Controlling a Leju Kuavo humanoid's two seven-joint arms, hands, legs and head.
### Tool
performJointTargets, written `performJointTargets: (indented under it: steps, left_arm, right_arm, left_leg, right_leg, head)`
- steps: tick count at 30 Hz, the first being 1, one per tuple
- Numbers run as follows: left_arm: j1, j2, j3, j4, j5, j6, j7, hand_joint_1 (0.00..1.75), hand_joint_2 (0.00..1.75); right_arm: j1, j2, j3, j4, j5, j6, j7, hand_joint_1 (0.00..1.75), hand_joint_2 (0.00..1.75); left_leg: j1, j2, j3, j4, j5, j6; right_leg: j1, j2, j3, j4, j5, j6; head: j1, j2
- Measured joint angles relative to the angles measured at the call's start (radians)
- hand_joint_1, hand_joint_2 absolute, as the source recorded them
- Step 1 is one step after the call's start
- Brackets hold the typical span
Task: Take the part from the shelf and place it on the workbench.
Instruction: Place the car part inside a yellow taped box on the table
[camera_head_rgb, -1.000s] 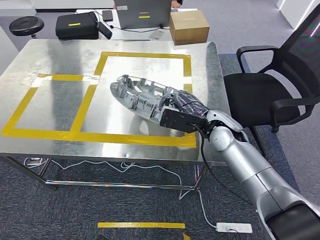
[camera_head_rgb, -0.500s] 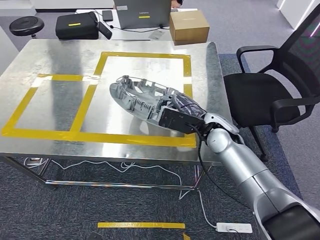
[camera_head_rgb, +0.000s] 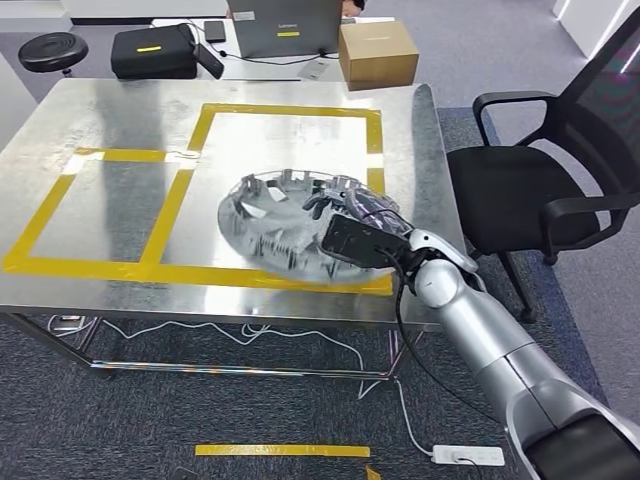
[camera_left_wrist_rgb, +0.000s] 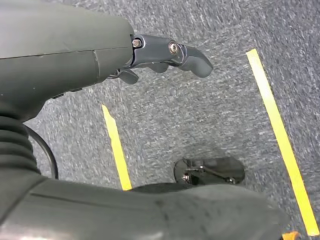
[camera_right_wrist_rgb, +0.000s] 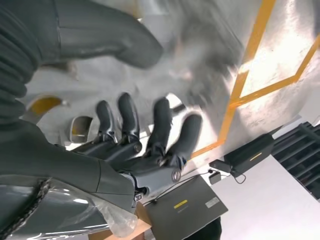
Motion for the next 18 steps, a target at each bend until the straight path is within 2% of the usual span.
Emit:
performJointTargets:
  steps: [1, 4, 8, 18]
  left_arm:
    - [0.002, 0.0, 0.0, -0.004, -0.001, 0.0, 0.003, 0.0, 0.44]
    - [0.006, 0.0, -0.002, -0.011, -0.001, -0.002, 0.006, 0.0, 1.75]
    - [0.007, 0.0, -0.005, -0.013, 0.002, -0.002, 0.006, 0.0, 0.0]
    - [0.012, 0.0, -0.008, -0.015, 0.006, 0.019, 0.014, 0.0, 0.0]
  right_arm:
    - [0.0, 0.0, 0.0, -0.001, -0.001, 0.0, 0.0, 0.0, 1.75]
    - [0.0, 0.003, -0.001, -0.004, -0.003, 0.001, 0.0, 0.0, 1.75]
    - [0.001, 0.005, -0.005, -0.006, -0.014, 0.003, 0.003, 0.0, 1.75]
    - [0.034, 0.013, -0.017, -0.012, -0.045, 0.006, 0.0, 0.0, 1.75]
  left_leg:
    - [0.0, 0.0, 0.0, 0.0, 0.0, 0.0]
    - [0.0, 0.0, 0.0, 0.0, 0.0, 0.0]
    - [0.0, 0.0, 0.0, 0.0, 0.0, 0.0]
    - [0.0, 0.0, 0.0, 0.0, 0.0, 0.0]
  right_leg:
    - [0.0, 0.0, 0.0, 0.0, 0.0, 0.0]
    - [0.0, 0.0, 0.0, 0.0, 0.0, 0.0]
    - [0.0, 0.0, 0.0, 0.0, 0.0, 0.0]
    - [0.0, 0.0, 0.0, 0.0, 0.0, 0.0]
  head:
    - [0.0, 0.0]
    - [0.0, 0.0]
    - [0.0, 0.0]
    - [0.0, 0.0]
